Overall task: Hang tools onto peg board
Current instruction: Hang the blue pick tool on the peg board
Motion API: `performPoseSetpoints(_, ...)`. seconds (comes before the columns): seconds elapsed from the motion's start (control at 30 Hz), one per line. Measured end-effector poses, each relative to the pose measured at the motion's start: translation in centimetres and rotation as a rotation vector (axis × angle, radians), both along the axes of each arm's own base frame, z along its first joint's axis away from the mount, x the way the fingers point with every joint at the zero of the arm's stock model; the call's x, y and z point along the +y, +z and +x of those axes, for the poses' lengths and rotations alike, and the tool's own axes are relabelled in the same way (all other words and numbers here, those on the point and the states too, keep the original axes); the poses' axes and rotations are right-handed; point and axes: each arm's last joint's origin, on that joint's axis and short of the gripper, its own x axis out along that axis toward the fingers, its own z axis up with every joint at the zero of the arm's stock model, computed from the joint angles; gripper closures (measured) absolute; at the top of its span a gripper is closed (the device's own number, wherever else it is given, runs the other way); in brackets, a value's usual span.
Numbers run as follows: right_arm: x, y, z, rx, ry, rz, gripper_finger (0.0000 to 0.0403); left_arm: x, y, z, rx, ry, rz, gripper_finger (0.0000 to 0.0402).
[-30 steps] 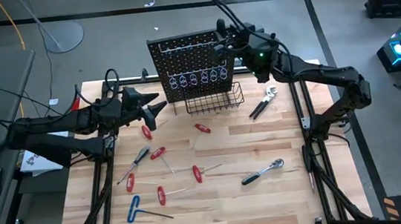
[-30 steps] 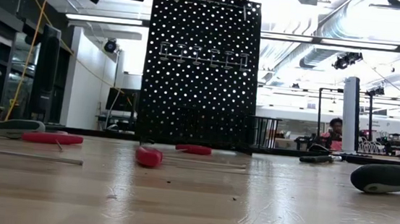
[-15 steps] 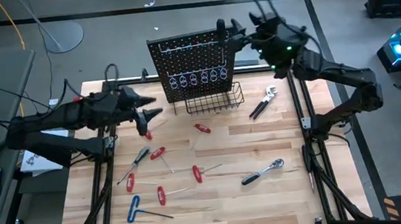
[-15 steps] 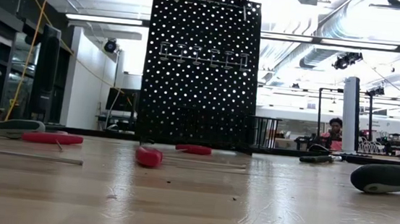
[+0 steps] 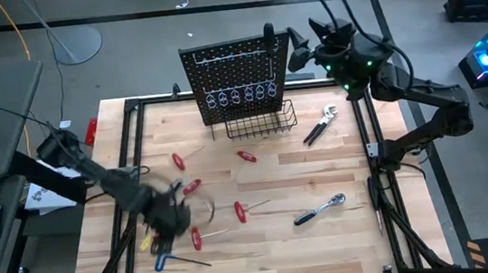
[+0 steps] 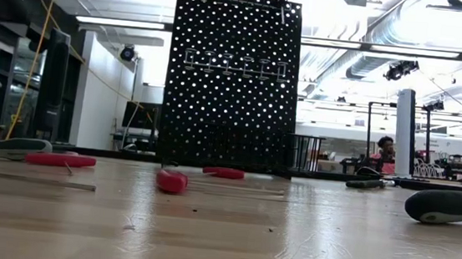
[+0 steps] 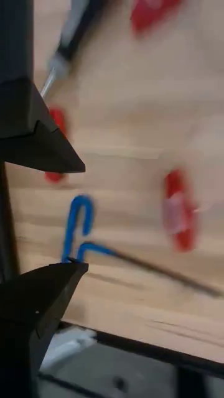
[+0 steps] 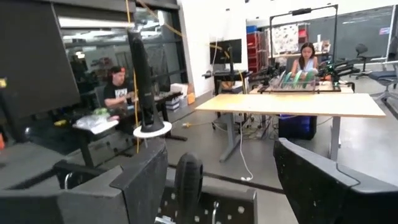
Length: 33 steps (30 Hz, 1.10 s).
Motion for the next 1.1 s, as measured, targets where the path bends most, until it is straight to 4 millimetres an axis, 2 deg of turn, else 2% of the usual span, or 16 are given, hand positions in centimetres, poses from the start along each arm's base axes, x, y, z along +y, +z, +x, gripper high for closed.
performPoseSetpoints(0.13, 0.1, -0.4, 0.1, 0.041, 0.014, 0.007, 0.0124, -4.5, -3.0, -1.3, -0.024, -0.103, -0.033, 0.0172)
performPoseSetpoints(0.23, 0.1, -0.5, 0.1, 0.051, 0.024, 0.008, 0.0124, -6.6, -5.0, -2.1, -0.008, -0.160, 0.008, 0.0172)
performPoseSetpoints(0.43, 0.1, -0.5, 0.1, 0.052, 0.025, 0.008, 0.0124, -8.0, -8.3, -2.0, 0.036, -0.163, 0.108, 0.0172)
performPoseSetpoints(0.67, 0.1, -0.5, 0.1, 0.053, 0.027, 0.008, 0.0124, -8.4, -11.1, -1.7, 0.115, -0.161, 0.199, 0.0176)
performPoseSetpoints(0.77, 0.1, -0.5, 0.1, 0.052, 0.027, 0.008, 0.0124, -8.6, -11.9, -1.6, 0.142, -0.164, 0.211, 0.0214)
performPoseSetpoints(0.83, 0.1, -0.4, 0.1, 0.057, 0.027, 0.004, 0.0124, -8.7, -12.0, -1.6, 0.147, -0.162, 0.201, 0.0268)
performPoseSetpoints(0.9, 0.1, -0.3, -0.1, 0.058, 0.026, 0.000, 0.0124, -8.8, -12.1, -1.4, 0.142, -0.159, 0.172, 0.0345)
performPoseSetpoints(0.93, 0.2, -0.2, -0.3, 0.057, 0.025, -0.004, 0.0124, -8.9, -12.1, -1.3, 0.149, -0.148, 0.159, 0.0372)
performPoseSetpoints(1.1, 0.3, 0.3, -1.2, 0.045, 0.010, -0.010, 0.0124, -8.5, -12.0, -0.9, 0.152, -0.100, 0.152, 0.0394)
